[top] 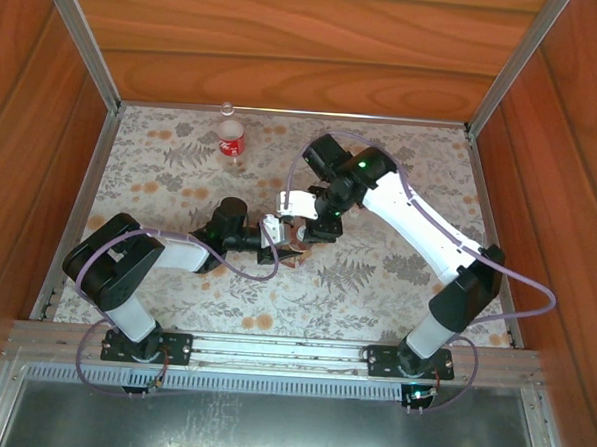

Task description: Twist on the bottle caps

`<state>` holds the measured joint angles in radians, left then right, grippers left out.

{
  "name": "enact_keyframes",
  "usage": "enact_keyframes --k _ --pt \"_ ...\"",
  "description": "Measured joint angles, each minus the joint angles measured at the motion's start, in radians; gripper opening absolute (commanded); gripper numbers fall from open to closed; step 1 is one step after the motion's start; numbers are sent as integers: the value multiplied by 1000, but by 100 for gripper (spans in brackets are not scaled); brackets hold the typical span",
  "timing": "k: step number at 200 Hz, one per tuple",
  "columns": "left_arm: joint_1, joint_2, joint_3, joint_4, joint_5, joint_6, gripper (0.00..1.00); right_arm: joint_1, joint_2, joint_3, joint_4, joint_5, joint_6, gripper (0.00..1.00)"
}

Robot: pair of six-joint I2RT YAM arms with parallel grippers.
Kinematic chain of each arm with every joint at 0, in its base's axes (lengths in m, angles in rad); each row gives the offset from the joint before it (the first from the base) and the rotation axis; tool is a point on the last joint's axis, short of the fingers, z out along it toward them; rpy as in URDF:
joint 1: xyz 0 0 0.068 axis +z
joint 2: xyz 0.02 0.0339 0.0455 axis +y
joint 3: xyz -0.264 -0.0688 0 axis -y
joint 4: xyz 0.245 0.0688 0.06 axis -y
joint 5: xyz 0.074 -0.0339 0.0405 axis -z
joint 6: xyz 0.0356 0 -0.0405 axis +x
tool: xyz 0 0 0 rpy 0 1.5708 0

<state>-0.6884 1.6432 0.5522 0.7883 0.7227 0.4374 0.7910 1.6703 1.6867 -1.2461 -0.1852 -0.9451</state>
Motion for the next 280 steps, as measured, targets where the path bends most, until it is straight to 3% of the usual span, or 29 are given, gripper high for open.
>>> enact_keyframes --k 71,126,189,228,280 --pt "0 8 16 -18 13 0 57 10 44 2 -3 5 -21 40" --pt "0 8 20 -26 16 0 57 10 47 3 1 35 -21 36" --pt "0 8 25 -35 14 -5 57 14 51 13 -3 55 66 17" --pt "0 8 25 -35 11 -6 57 15 51 14 -2 71 323 9" --pt "-1 6 25 -42 9 -5 57 28 68 37 -55 99 960 2"
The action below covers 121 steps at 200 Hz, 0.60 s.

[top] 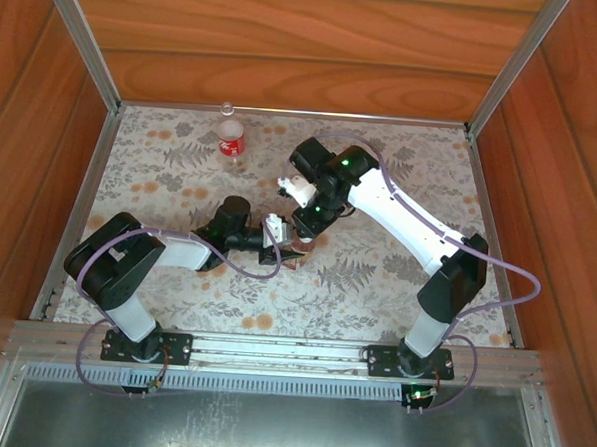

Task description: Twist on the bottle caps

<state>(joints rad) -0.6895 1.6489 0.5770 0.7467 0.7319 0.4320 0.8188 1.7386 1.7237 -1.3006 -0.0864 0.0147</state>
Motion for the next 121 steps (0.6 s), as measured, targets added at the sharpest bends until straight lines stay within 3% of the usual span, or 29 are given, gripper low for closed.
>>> enact_keyframes --k 27,54,70,106,121 --pt "-5 0 0 0 4 12 57 10 19 25 -37 15 250 5" --pt "-5 0 0 -2 13 23 57 27 40 56 -74 43 378 14" --pt "-5 0 0 -3 14 24 57 28 43 64 -79 47 399 28" --pt "-5 0 0 -6 13 11 57 33 29 65 -71 64 322 75" --pt "-1 -3 -1 -10 18 1 57 22 -27 27 -31 72 240 83"
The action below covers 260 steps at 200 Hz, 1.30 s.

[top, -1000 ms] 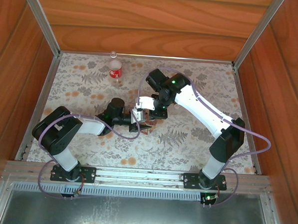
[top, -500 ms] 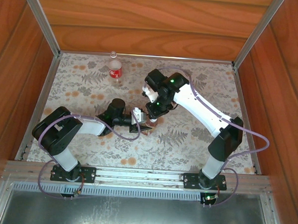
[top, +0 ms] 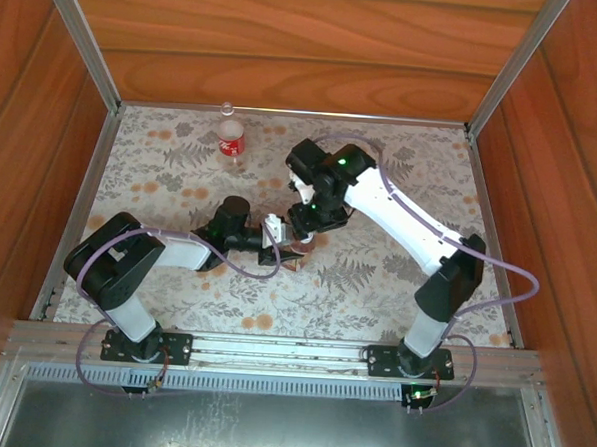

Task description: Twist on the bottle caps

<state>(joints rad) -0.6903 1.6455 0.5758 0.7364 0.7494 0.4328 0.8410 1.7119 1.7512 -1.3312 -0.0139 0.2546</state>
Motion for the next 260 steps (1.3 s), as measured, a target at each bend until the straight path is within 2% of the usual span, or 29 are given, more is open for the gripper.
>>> enact_keyframes --k 14,19,31,64,90,111,123,133,157,199,235,260 --pt "0 -10 0 -13 1 -8 57 -12 -87 -61 73 -19 -103 90" --pt "0 -19 -2 -24 3 -12 57 -14 -127 -93 104 -25 -153 96" --pt "0 -39 -7 -50 8 -24 57 -26 -225 -182 193 -50 -254 100" --pt "0 -93 -8 -116 40 -79 57 -64 -428 -384 359 -198 -493 100" --pt "0 -132 12 -140 98 -139 57 -71 -499 -457 443 -295 -614 100" --pt "0 -150 47 -141 147 -177 57 -70 -528 -510 495 -344 -663 96" --pt "0 -157 64 -140 167 -196 57 -70 -528 -523 518 -355 -672 91" --pt "0 -161 72 -140 180 -206 57 -70 -523 -532 547 -353 -675 78" --pt "0 -172 75 -141 203 -224 57 -70 -514 -552 633 -349 -632 61" --pt "0 -201 75 -150 218 -236 57 -71 -517 -603 735 -351 -575 48" --pt "0 -221 75 -154 219 -251 57 -71 -517 -604 748 -357 -560 23" --pt "0 -225 75 -154 220 -257 59 -71 -517 -604 752 -364 -558 15"
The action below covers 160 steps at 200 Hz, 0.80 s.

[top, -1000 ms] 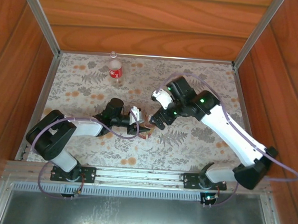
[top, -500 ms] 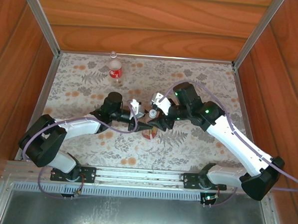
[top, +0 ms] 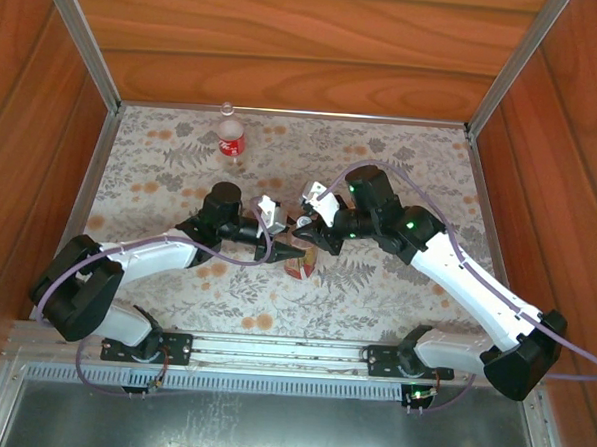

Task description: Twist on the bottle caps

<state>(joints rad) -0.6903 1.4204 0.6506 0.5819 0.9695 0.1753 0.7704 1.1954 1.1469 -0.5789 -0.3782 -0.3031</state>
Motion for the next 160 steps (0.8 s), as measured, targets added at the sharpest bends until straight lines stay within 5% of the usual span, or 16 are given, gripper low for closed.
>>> enact_keyframes --k 57,84,160 --pt "0 -47 0 0 -3 -19 100 -5 -30 -11 56 -41 42 8" --pt "0 -57 0 0 -3 -29 100 -5 -58 -21 112 -78 72 7" --pt "-4 -63 0 -6 5 -55 68 -13 -85 -84 240 -122 122 14"
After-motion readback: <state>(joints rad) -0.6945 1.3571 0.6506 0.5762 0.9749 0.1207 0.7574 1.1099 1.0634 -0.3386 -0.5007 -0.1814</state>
